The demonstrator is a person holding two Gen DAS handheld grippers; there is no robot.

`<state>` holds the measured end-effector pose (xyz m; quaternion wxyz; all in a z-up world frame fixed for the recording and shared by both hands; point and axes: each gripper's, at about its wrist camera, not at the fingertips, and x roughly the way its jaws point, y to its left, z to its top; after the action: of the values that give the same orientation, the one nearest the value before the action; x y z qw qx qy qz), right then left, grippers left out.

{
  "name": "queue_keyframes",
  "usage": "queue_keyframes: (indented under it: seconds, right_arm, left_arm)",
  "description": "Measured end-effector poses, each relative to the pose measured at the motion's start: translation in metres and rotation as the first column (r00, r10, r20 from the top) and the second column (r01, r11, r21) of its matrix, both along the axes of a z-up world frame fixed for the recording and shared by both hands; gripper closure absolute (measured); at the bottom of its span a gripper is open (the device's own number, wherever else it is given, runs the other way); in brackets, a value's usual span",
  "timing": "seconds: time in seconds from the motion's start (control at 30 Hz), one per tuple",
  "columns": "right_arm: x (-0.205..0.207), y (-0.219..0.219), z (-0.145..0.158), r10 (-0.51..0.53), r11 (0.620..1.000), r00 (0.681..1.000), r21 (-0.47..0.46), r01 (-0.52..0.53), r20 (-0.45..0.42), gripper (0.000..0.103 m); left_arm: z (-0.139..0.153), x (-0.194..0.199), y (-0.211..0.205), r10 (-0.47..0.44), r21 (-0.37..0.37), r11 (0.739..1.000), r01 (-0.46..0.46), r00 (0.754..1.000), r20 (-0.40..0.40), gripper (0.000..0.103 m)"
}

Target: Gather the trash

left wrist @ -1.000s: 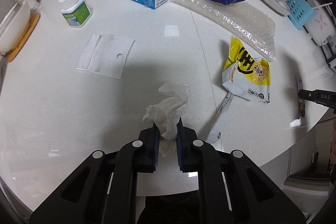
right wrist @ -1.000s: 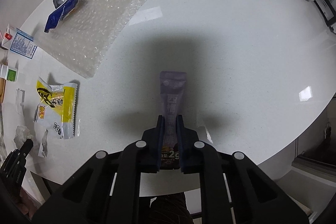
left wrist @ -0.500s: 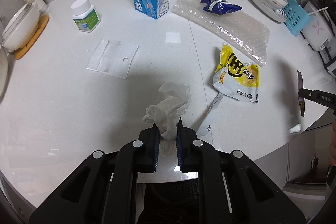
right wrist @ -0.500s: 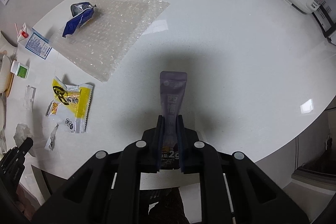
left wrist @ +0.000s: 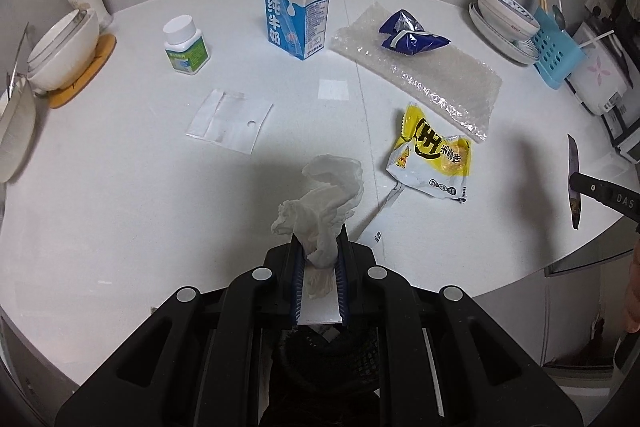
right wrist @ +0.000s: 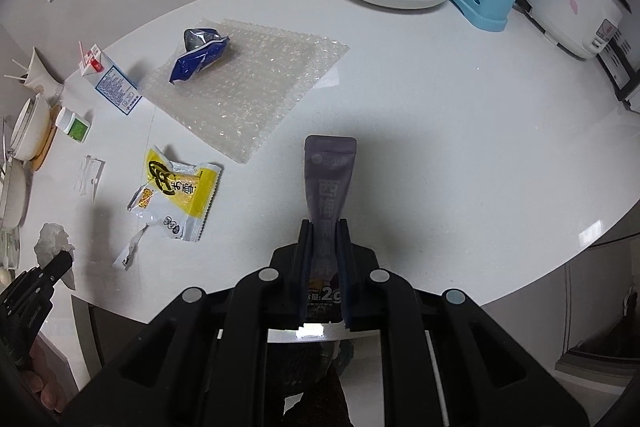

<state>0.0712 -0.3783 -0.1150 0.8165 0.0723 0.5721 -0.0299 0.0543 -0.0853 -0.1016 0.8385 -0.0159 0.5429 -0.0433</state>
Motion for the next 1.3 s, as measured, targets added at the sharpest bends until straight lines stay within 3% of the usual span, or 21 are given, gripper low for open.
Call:
queue_keyframes:
  seconds: [0.53, 1.3]
  right_arm:
    - [-0.04, 0.027, 0.041, 0.133, 0.991, 0.984, 0.002, -0.134, 0.121, 0.092]
    - [-0.097, 0.055, 0.031, 0.254, 0.966, 0.959, 0.01, -0.258, 0.128, 0.092]
  left_arm:
    - [0.016, -0.043, 0.002, 0.056, -0.035, 0.998, -0.055, 0.998, 0.034, 0.09]
    - [0.003, -0.097, -0.005, 0.056, -0.04, 0.998, -0.055, 0.998, 0.021, 0.09]
